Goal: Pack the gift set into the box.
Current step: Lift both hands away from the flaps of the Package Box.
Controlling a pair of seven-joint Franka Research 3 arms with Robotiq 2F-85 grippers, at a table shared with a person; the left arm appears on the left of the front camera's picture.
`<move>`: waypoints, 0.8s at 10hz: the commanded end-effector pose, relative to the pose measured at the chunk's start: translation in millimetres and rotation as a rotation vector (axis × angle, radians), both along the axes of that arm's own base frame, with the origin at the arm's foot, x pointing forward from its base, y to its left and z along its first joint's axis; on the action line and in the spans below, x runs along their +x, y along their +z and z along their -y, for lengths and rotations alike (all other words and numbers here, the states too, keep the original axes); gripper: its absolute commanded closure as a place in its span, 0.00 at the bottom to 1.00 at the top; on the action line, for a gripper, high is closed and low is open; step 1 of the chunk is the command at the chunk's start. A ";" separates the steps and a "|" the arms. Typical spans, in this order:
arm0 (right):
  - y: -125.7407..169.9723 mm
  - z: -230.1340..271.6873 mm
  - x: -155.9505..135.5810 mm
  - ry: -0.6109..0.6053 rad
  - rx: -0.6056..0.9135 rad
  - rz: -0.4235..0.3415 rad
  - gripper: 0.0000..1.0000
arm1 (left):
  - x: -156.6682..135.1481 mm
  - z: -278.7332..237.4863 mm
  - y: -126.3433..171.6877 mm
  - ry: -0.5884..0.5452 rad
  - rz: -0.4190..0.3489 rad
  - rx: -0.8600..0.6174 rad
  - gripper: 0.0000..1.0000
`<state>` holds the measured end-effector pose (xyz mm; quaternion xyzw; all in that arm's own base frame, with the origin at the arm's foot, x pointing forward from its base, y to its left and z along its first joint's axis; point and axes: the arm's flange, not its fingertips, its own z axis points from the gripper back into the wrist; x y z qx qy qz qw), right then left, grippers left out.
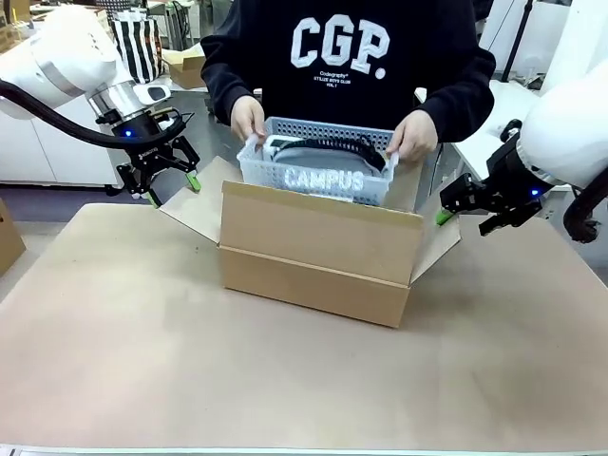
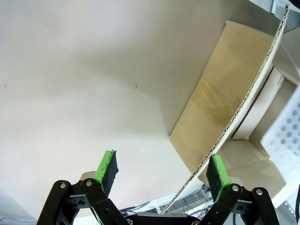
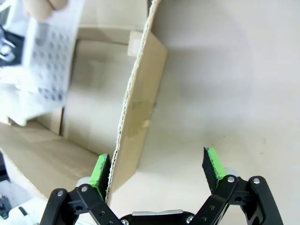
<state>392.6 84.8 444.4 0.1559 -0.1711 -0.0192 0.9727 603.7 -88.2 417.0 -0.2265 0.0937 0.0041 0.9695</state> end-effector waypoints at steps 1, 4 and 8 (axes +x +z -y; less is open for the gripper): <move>0.4 0.4 -0.4 0.002 -0.005 -0.002 0.00 | -0.7 -0.9 1.0 0.015 0.000 0.020 0.00; 0.4 0.4 -0.4 0.002 -0.005 -0.002 0.00 | -0.7 -0.9 1.0 0.015 0.000 0.020 0.00; 0.4 0.4 -0.4 0.002 -0.005 -0.002 0.00 | -0.7 -0.9 1.0 0.015 0.000 0.020 0.00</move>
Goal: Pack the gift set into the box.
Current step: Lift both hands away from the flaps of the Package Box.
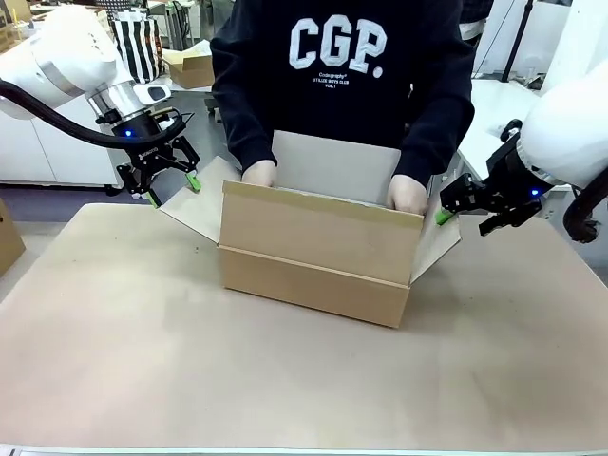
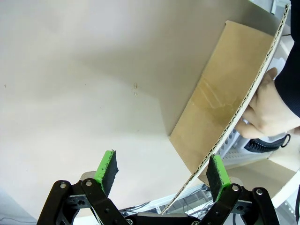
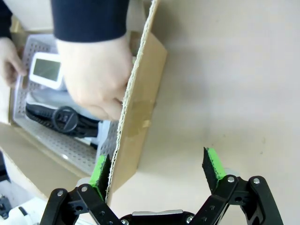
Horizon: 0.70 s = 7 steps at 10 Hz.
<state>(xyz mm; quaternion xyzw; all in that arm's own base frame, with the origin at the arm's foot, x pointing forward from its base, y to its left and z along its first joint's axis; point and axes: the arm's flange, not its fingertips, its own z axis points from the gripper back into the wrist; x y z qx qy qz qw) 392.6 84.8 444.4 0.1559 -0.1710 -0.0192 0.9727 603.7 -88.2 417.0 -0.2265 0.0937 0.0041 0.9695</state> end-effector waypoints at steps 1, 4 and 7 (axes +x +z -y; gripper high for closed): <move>0.4 0.4 -0.4 0.002 -0.005 -0.002 0.00 | -0.7 -0.9 1.0 0.015 0.000 0.020 0.00; 0.4 0.4 -0.4 0.002 -0.005 -0.002 0.00 | -0.7 -0.9 1.0 0.015 0.000 0.020 0.00; 0.4 0.4 -0.4 0.002 -0.005 -0.002 0.00 | -0.7 -0.9 1.0 0.015 0.000 0.020 0.00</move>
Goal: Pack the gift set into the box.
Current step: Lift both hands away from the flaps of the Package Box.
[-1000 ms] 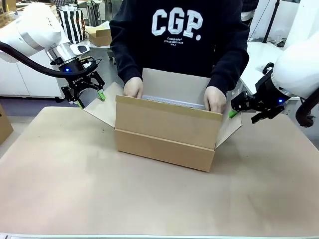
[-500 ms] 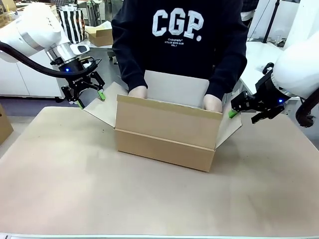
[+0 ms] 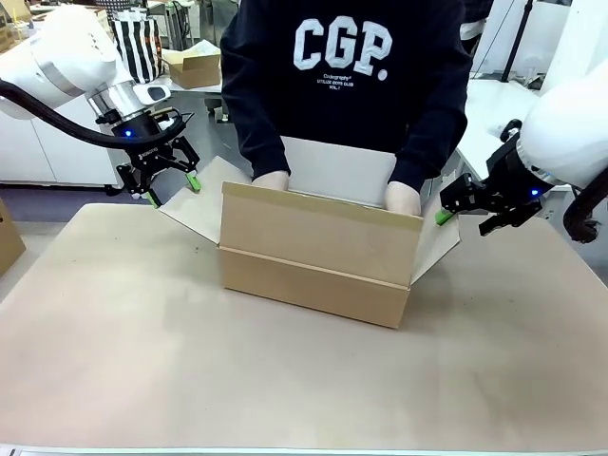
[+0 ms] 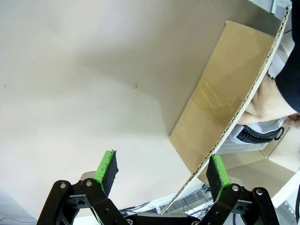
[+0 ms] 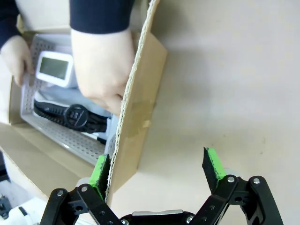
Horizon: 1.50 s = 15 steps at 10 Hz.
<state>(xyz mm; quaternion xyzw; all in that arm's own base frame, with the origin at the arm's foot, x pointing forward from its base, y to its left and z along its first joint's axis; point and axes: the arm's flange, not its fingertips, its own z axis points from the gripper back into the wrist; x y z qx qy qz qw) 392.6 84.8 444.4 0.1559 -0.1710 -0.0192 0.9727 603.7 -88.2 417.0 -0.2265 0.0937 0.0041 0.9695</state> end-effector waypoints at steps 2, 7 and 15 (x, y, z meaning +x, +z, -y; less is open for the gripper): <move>0.4 0.4 -0.4 0.002 -0.005 -0.002 0.00 | -0.7 -0.9 1.0 0.015 0.000 0.020 0.00; 0.4 0.4 -0.4 0.002 -0.005 -0.002 0.00 | -0.7 -0.9 1.0 0.015 0.000 0.020 0.00; 0.4 0.4 -0.4 0.002 -0.005 -0.002 0.00 | -0.7 -0.9 1.0 0.015 0.000 0.020 0.00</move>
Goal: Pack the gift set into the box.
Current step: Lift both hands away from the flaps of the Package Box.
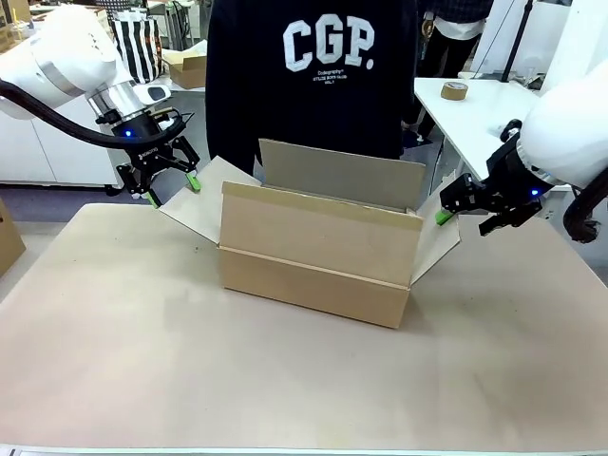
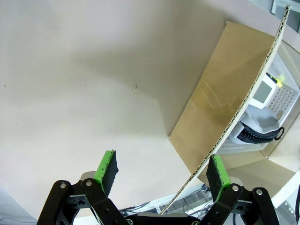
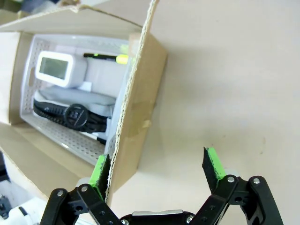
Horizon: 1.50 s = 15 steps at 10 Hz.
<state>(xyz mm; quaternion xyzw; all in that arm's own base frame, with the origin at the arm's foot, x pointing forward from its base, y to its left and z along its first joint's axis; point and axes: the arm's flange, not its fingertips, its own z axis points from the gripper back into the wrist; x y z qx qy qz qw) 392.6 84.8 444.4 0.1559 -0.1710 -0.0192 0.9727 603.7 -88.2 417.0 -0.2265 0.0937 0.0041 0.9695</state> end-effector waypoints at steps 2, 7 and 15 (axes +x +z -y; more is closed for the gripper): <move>0.4 0.4 -0.4 0.002 -0.005 -0.002 0.00 | -0.7 -0.9 1.0 0.015 0.000 0.020 0.00; 0.4 0.4 -0.4 0.002 -0.005 -0.002 0.00 | -0.7 -0.9 1.0 0.015 0.000 0.020 0.00; 126.2 36.5 -50.4 -0.003 0.430 0.107 0.00 | -41.3 -35.7 100.5 -0.015 0.006 -0.305 0.00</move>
